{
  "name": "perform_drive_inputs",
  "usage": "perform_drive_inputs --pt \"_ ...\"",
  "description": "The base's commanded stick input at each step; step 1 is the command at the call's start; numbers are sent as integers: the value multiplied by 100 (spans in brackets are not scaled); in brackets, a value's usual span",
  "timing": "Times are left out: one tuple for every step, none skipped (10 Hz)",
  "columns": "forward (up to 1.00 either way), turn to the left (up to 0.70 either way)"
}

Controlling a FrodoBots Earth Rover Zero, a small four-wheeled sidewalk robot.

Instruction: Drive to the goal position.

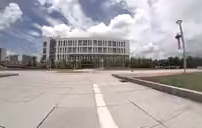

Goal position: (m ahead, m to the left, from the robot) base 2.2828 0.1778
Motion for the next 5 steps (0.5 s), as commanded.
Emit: perform_drive_inputs --pt "70 5" --pt "70 5" --pt "70 5" --pt "70 5" --pt "70 5"
